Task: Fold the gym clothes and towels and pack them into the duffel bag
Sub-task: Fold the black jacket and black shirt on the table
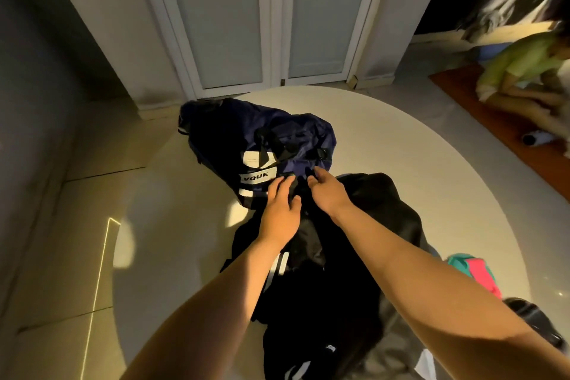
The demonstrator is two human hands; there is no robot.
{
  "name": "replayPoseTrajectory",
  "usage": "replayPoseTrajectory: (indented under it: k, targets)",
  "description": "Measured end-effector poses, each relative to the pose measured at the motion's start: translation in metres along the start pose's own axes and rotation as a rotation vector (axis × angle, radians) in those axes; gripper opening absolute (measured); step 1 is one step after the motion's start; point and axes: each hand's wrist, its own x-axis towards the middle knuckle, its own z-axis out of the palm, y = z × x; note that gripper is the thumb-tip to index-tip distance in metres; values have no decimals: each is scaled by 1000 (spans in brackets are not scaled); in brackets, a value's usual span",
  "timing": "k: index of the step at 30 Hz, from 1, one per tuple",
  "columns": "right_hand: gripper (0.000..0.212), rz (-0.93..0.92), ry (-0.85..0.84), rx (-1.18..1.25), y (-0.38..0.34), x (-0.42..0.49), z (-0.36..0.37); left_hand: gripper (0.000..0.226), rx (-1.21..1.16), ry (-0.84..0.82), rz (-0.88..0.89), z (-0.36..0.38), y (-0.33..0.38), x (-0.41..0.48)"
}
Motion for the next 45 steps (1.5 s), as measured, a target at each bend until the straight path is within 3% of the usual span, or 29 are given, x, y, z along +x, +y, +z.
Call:
replayPoseTrajectory:
  k: [3, 7, 11, 15, 23, 30, 35, 40, 45]
  targets:
    - [36, -80, 164, 6, 24, -49, -26, 41, 3, -14, -24, 30, 15, -20]
    - [33, -67, 332, -3, 65, -122, -51, 36, 154, -44, 82, 73, 45, -64]
    - [32, -28, 396, -8, 107, -188, -69, 36, 287, -222, 112, 108, 58, -116]
    - [34, 112, 369, 41, 153, -251, -83, 36, 188, -369, 132, 134, 60, -168]
    - [37, 346, 392, 220, 263, -374, -91, 47, 242, -613, 130, 216, 49, -298]
    - [36, 434, 420, 301, 370, -460, -63, 42, 260, -619, 154, 280, 1, -399]
    - [37, 621, 501, 360, 433, -531, -32, 42, 243, -812, 143, 330, -53, -468]
    - [37, 697, 578, 435, 453, -546, 7, 43, 353, -916, 159, 339, -82, -487]
    - [37, 545, 729, 396, 437, -502, 15, 41, 311, -861, 284, 324, -79, -460]
